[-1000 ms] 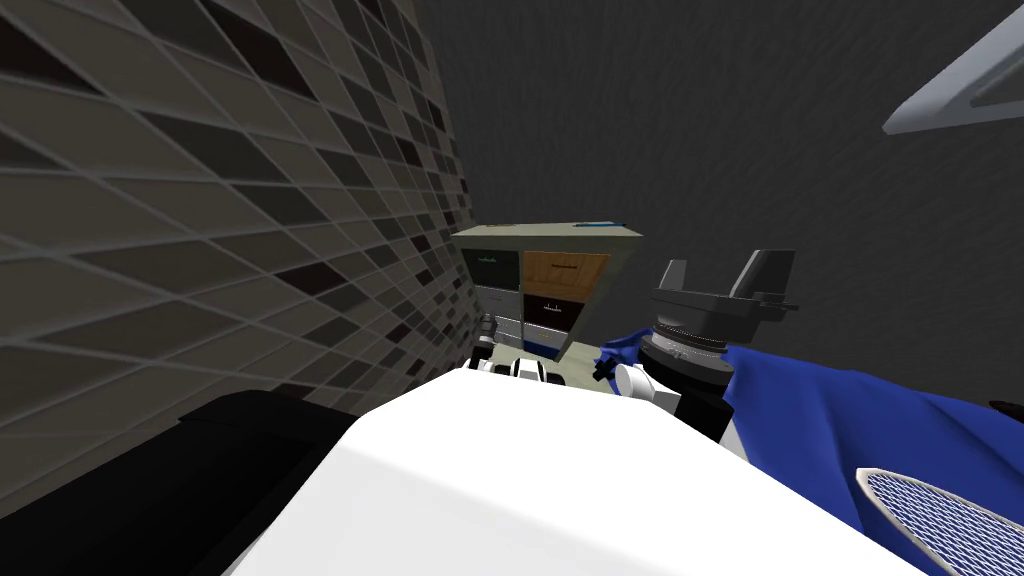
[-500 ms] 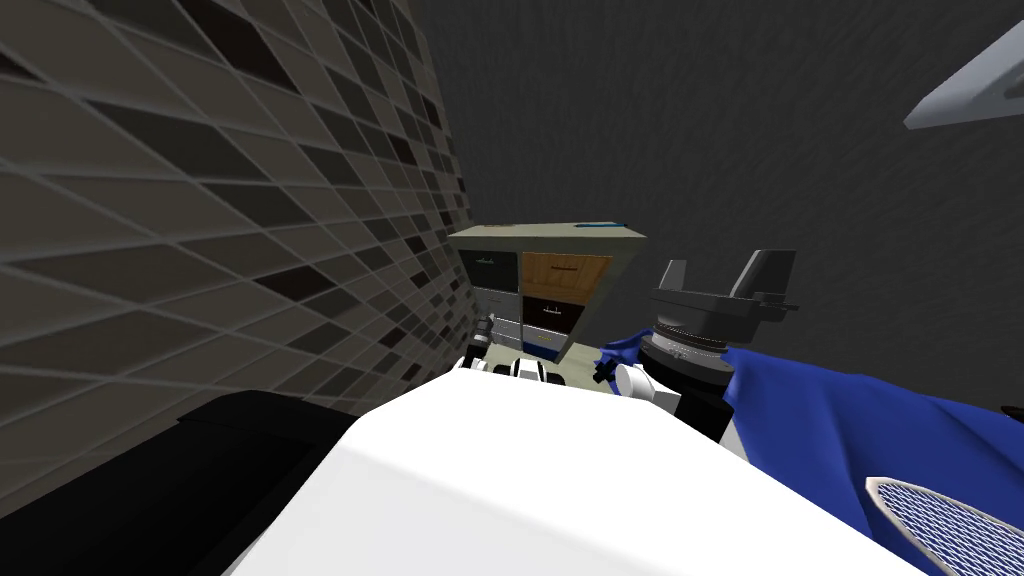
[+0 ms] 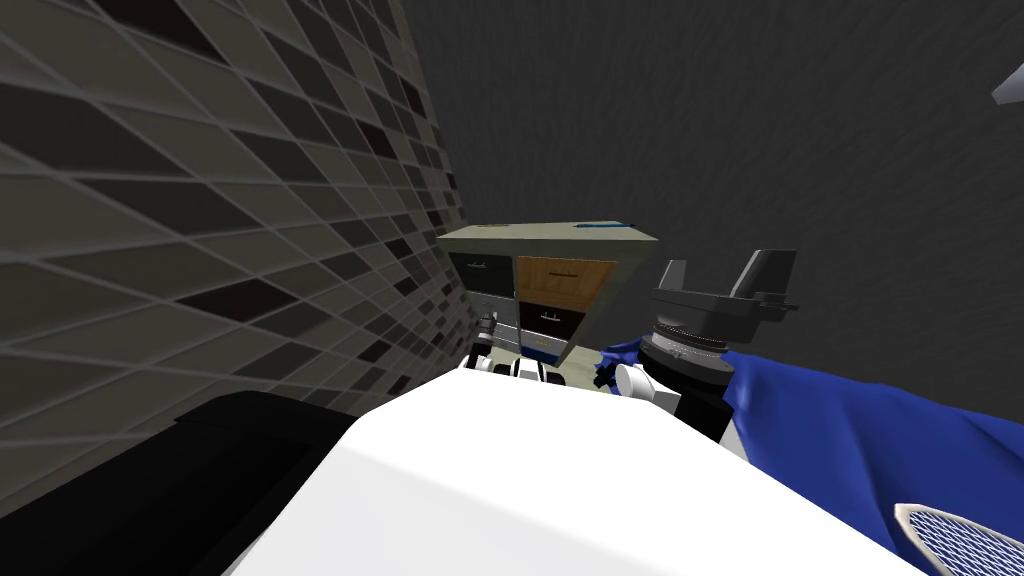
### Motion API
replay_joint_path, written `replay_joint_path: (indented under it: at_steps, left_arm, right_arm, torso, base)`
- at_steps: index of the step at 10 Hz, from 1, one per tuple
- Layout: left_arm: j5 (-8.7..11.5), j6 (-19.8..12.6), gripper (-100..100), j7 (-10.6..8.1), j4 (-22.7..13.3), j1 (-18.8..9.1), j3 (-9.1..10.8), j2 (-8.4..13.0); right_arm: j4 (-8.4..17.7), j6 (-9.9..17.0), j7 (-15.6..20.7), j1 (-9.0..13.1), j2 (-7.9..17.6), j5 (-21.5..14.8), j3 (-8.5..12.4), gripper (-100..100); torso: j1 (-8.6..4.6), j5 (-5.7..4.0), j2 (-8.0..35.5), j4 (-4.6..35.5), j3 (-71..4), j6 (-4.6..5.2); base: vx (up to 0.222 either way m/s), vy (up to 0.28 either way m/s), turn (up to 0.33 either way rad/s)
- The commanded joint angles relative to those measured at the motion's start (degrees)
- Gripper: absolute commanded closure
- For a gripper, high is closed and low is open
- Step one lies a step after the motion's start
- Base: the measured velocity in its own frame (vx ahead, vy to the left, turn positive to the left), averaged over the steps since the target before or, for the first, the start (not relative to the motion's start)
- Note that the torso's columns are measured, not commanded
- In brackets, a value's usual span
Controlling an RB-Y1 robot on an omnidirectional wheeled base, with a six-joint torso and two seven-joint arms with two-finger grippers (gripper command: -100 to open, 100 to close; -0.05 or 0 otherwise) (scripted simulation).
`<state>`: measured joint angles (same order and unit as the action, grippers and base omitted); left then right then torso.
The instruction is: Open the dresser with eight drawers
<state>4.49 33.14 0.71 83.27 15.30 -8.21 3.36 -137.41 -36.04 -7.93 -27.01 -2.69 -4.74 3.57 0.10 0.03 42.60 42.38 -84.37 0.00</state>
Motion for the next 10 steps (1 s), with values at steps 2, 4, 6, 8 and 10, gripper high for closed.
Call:
replay_joint_path:
  at_steps: [2, 4, 6, 8, 10]
  left_arm:
    - [0.32, -0.63, -100, 1.15, -2.21, -2.87, 2.33, -2.27]
    - [0.68, -1.17, -100, 2.18, -4.5, -6.13, 4.71, -3.21]
    - [1.04, -1.72, -100, 3.2, -6.79, -9.19, 7.09, -4.15]
    - [1.4, -2.26, -100, 4.22, -9.09, -12.25, 9.46, -5.09]
    - [1.77, -2.8, -100, 5.25, -11.38, -15.32, 11.84, -6.03]
  right_arm:
    - [0.0, 0.0, 0.0, 0.0, 0.0, 0.0, 0.0, 0]
    - [0.0, 0.0, 0.0, 0.01, 0.0, 0.0, 0.0, 0]
    - [0.01, 0.0, 0.0, 0.01, 0.0, 0.0, 0.0, 0]
    - [0.0, 0.0, 0.0, 0.01, 0.0, 0.0, 0.0, 0]
    - [0.0, 0.0, 0.0, 0.0, 0.0, 0.0, 0.0, 0]
  torso:
    - [-0.08, -0.03, -0.3, -0.09, -0.19, 0.0]
    - [-0.02, -0.01, -0.17, -0.06, -0.12, 0.0]
    - [-0.08, -0.02, -0.28, -0.08, -0.17, 0.0]
    - [-0.1, -0.03, -0.39, -0.12, -0.25, 0.0]
    - [-0.12, -0.03, -0.35, -0.11, -0.23, 0.0]
  base:
    - [-0.028, 0.006, -0.122]
    - [-0.104, 0.038, -0.175]
    - [-0.091, 0.035, -0.128]
    - [-0.077, 0.031, -0.153]
    - [-0.07, 0.024, -0.141]
